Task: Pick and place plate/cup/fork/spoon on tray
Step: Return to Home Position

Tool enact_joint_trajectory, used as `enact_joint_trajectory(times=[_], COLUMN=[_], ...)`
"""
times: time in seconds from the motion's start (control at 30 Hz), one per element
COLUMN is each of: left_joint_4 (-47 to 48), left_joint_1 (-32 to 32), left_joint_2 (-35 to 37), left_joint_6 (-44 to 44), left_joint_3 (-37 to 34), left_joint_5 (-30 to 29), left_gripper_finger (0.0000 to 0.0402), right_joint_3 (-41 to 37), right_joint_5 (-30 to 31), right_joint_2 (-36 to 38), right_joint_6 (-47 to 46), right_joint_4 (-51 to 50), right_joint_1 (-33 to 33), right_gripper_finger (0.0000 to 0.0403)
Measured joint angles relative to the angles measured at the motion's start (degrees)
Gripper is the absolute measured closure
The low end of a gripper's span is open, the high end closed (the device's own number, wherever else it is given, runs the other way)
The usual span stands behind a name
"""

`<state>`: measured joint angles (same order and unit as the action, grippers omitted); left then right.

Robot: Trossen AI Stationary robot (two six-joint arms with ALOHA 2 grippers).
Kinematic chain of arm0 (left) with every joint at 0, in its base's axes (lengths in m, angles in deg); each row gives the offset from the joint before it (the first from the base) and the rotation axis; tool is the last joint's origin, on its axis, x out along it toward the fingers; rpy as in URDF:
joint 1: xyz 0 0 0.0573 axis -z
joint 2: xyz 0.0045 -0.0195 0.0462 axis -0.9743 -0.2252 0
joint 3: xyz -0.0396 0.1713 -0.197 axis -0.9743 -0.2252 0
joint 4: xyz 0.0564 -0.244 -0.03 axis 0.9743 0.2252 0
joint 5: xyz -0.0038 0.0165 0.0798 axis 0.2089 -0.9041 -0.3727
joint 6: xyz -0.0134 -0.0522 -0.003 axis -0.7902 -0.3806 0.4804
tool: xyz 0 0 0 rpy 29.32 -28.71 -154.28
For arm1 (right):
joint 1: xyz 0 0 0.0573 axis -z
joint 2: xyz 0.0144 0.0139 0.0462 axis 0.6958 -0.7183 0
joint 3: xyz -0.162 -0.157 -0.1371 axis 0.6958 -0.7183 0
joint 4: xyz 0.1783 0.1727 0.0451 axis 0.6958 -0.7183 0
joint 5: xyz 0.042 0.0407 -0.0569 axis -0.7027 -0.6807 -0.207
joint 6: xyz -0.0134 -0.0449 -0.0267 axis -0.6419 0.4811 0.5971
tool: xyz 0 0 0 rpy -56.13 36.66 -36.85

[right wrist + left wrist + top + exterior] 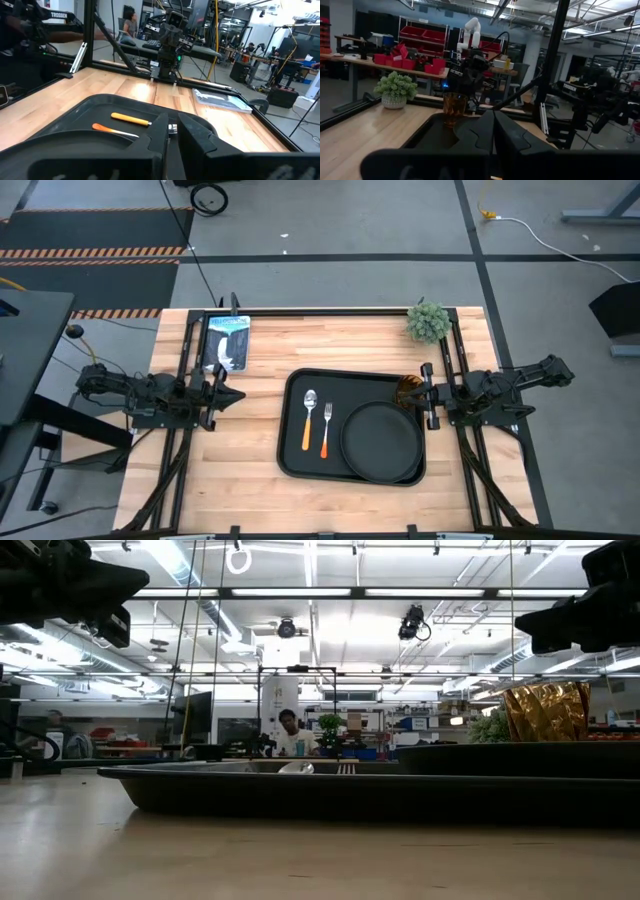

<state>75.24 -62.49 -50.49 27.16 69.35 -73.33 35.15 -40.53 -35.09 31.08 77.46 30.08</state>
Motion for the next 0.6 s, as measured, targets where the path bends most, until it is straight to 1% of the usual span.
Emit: enact_joint_trajectory(times=[0.6], left_joint_4=[0.0], left_joint_1=[0.0], left_joint_2=[0.0], left_joint_6=[0.0], left_joint_3=[0.0], left_joint_5=[0.0], left_gripper_finger=[0.0383], right_joint_3=[0.0], right_joint_5=[0.0], right_joint_2=[0.0], right_joint_6=[0.0], right_joint_4=[0.0], right_joint_1=[0.0], right_gripper_finger=[0.0357])
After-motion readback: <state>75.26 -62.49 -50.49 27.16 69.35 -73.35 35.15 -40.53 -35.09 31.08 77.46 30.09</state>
